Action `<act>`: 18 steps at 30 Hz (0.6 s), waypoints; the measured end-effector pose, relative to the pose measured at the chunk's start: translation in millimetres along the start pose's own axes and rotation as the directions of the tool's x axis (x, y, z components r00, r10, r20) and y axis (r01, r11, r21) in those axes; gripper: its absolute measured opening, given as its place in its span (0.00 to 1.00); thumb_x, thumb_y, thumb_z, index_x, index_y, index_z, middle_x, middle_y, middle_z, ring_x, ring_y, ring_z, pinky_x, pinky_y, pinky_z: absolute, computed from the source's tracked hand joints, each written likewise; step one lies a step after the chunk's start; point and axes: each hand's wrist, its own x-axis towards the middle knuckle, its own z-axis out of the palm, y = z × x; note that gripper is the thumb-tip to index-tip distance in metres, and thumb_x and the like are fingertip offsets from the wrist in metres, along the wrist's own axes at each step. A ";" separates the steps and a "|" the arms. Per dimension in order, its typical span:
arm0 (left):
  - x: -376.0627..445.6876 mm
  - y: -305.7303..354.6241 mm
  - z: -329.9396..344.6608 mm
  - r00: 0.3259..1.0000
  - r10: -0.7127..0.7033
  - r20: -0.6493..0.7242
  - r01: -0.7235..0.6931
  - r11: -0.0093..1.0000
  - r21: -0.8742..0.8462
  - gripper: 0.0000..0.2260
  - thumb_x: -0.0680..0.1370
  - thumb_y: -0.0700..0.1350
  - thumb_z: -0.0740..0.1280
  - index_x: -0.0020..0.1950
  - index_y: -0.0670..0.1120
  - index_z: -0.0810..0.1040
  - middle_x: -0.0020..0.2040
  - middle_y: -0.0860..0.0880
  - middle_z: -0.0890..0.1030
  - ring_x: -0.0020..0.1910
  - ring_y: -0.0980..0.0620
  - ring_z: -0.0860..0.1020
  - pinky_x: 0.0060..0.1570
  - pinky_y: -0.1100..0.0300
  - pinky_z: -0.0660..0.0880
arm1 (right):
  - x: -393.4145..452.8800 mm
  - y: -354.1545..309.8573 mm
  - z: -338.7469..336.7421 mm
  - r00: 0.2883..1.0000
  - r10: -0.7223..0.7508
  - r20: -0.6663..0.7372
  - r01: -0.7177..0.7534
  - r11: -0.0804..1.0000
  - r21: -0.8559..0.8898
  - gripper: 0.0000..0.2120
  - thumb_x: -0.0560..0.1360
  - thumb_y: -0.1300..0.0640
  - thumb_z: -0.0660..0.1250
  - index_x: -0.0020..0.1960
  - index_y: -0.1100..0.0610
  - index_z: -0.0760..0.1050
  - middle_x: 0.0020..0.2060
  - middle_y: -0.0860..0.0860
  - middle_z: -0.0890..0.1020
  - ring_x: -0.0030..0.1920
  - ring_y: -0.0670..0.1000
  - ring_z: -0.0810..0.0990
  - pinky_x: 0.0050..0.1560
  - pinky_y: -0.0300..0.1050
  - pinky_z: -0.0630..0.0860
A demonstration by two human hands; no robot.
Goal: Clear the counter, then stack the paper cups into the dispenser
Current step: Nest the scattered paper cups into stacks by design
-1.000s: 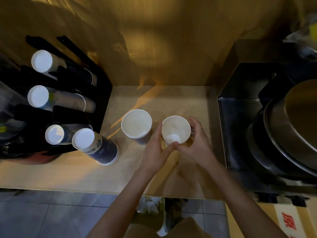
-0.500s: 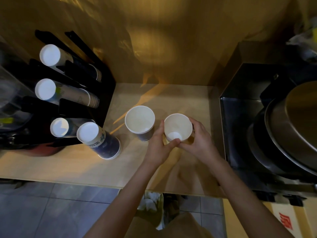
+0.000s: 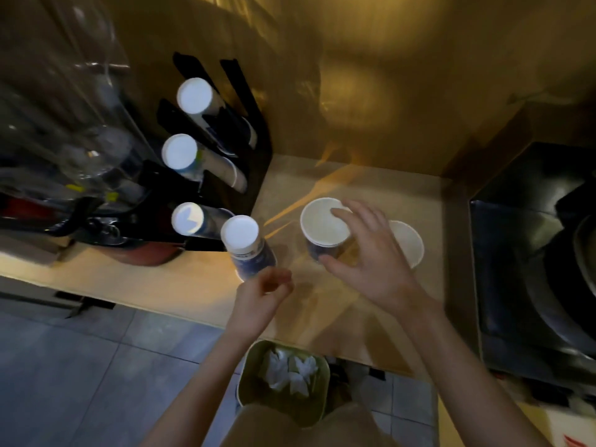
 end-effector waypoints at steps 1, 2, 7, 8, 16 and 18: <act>-0.8 -11.1 -10.0 0.999 -0.035 -0.041 0.035 0.999 -0.010 0.05 0.72 0.39 0.67 0.43 0.49 0.79 0.43 0.46 0.83 0.43 0.51 0.80 0.48 0.60 0.75 | 4.2 -13.4 10.9 1.000 -0.026 0.006 0.025 0.999 0.044 0.29 0.70 0.53 0.71 0.68 0.56 0.67 0.70 0.52 0.67 0.71 0.51 0.61 0.68 0.39 0.55; -1.0 -20.9 -19.2 0.995 -0.065 -0.082 0.062 0.997 -0.036 0.05 0.72 0.40 0.67 0.41 0.50 0.79 0.42 0.45 0.83 0.43 0.48 0.80 0.48 0.54 0.75 | 8.5 -25.8 22.0 0.999 -0.045 0.019 0.043 0.997 0.071 0.28 0.71 0.53 0.70 0.68 0.56 0.66 0.70 0.52 0.68 0.71 0.51 0.62 0.68 0.40 0.56; 12.6 -55.9 -43.6 0.974 -0.132 -0.183 0.116 0.988 -0.098 0.14 0.73 0.40 0.67 0.58 0.44 0.74 0.56 0.44 0.79 0.53 0.46 0.77 0.48 0.57 0.71 | 32.1 -65.1 71.6 0.994 -0.052 0.091 0.038 0.989 0.141 0.34 0.73 0.51 0.67 0.74 0.53 0.55 0.71 0.50 0.64 0.71 0.50 0.61 0.68 0.45 0.60; 17.9 -60.8 -44.5 0.982 -0.123 -0.145 0.111 0.990 -0.089 0.21 0.73 0.40 0.68 0.65 0.43 0.69 0.63 0.44 0.75 0.58 0.47 0.75 0.51 0.57 0.70 | 37.2 -68.7 80.6 0.994 -0.039 0.104 0.025 0.991 0.134 0.37 0.73 0.49 0.67 0.74 0.52 0.51 0.73 0.51 0.62 0.72 0.50 0.59 0.69 0.46 0.60; 36.8 -70.4 -45.4 0.988 -0.062 0.144 0.086 0.983 -0.160 0.34 0.73 0.39 0.64 0.73 0.52 0.49 0.66 0.52 0.66 0.64 0.55 0.66 0.53 0.68 0.66 | 55.4 -70.8 121.4 0.963 0.144 0.230 -0.141 0.990 -0.028 0.33 0.76 0.49 0.62 0.74 0.51 0.48 0.70 0.54 0.63 0.66 0.57 0.67 0.58 0.50 0.69; 37.3 -75.5 -46.5 0.975 -0.083 0.208 0.133 0.961 -0.242 0.35 0.76 0.35 0.62 0.75 0.50 0.44 0.67 0.53 0.64 0.65 0.56 0.66 0.52 0.71 0.69 | 54.2 -68.7 124.6 0.964 0.165 0.210 -0.170 0.986 0.005 0.33 0.75 0.50 0.63 0.74 0.49 0.49 0.69 0.53 0.64 0.66 0.56 0.66 0.60 0.49 0.68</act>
